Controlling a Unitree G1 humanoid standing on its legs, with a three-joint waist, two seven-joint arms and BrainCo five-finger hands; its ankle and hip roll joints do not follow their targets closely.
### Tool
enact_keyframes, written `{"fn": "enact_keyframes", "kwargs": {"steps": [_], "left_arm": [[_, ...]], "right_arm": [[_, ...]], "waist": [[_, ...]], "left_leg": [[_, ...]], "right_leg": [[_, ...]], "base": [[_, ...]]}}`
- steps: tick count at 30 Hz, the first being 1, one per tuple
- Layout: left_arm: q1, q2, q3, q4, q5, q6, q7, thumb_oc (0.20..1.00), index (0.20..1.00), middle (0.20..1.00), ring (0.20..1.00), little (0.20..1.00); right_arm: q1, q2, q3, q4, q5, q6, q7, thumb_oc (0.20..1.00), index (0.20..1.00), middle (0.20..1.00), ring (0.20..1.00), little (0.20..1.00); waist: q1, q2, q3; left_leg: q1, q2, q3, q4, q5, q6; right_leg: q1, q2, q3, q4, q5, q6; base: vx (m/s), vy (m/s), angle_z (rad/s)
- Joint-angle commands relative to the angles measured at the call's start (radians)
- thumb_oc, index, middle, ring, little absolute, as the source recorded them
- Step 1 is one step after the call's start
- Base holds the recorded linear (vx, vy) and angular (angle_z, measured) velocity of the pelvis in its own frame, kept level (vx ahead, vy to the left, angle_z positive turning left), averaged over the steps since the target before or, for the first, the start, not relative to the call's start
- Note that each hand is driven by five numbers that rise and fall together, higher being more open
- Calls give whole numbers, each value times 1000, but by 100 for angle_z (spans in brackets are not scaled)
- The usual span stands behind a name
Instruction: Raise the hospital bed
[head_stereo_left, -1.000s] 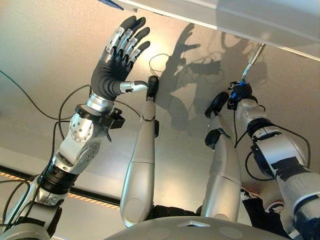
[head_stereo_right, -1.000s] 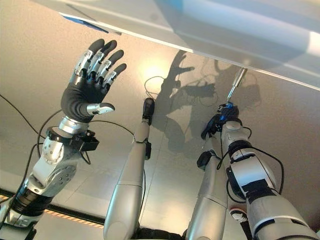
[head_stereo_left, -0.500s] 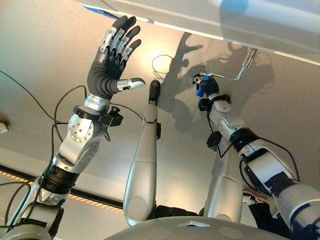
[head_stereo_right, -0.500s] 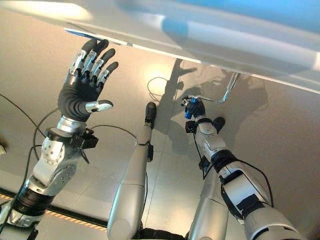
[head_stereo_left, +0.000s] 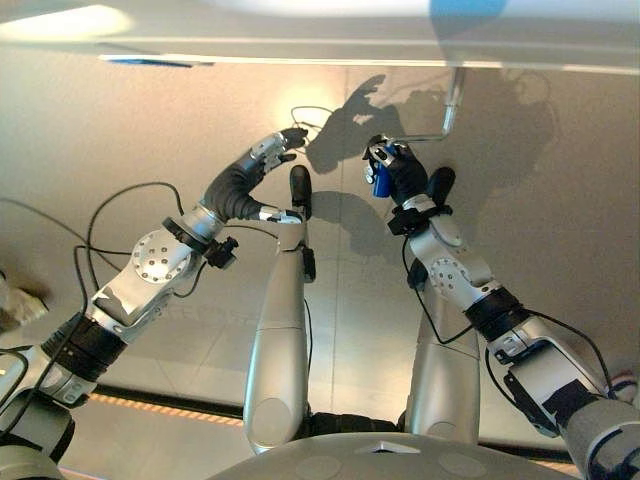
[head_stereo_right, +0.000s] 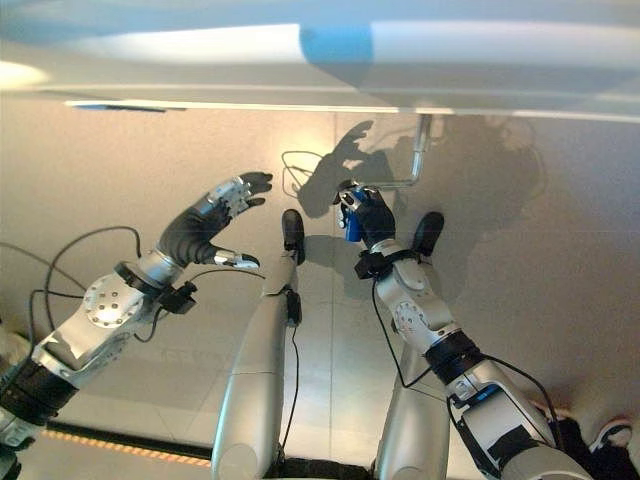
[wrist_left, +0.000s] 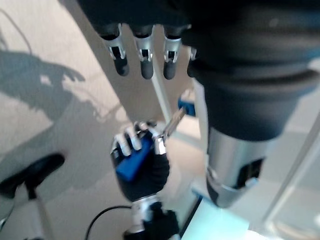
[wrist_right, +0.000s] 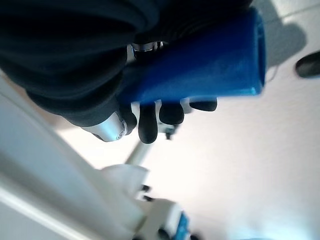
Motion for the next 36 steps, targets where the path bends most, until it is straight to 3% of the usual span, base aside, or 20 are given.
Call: {"fn": "enact_keyframes", "kwargs": {"steps": [1, 8, 16, 22, 32, 36], "left_arm": [[41, 16, 15, -81, 43, -19, -16, 1000, 1000, 1000, 1000, 1000], [104, -32, 93, -89, -1, -14, -36, 1000, 1000, 1000, 1000, 1000], [135, -59, 132, -102, -38, -11, -44, 1000, 1000, 1000, 1000, 1000], [112, -53, 101, -102, -62, -7, -56, 1000, 1000, 1000, 1000, 1000], [44, -59, 9, -96, -76, 2, -35, 1000, 1000, 1000, 1000, 1000], [13, -54, -24, -92, -99, 4, -49, 1000, 1000, 1000, 1000, 1000]], "right_arm": [[-110, 8, -168, -207, 63, -239, 31, 200, 200, 200, 200, 200], [-33, -68, -319, -116, 41, -267, -46, 200, 200, 200, 200, 200], [-54, -186, -466, 211, 12, -287, -177, 200, 200, 200, 200, 200], [-131, -310, -432, 575, -40, -194, -198, 200, 200, 200, 200, 200], [-278, -373, -373, 922, -16, -101, -204, 200, 200, 200, 200, 200], [-315, -395, -254, 1066, -191, 12, -169, 200, 200, 200, 200, 200]], "waist": [[-41, -52, -15], [-88, -83, -15], [-92, -81, -15], [-74, -73, -15], [-26, -33, -15], [-11, -26, -15]], "left_leg": [[41, -27, 25, -9, -4, 29], [97, -2, 61, -47, 6, 16], [140, 14, 70, -83, 16, 2], [149, 17, 52, -89, 24, -5], [131, 11, 24, -86, 33, -10], [123, 12, 18, -78, 35, -9]], "right_leg": [[79, -10, 18, 11, -66, 91], [97, 21, 47, -26, -52, 94], [119, 35, 46, -41, -51, 95], [137, 34, 29, -39, -55, 93], [148, 19, -6, -32, -65, 86], [149, 16, -14, -20, -67, 81]], "base": [[-17, -21, -21], [-1, -51, -12], [2, -47, -3], [-3, -47, 2], [1, -19, 0], [-4, 4, 11]]}}
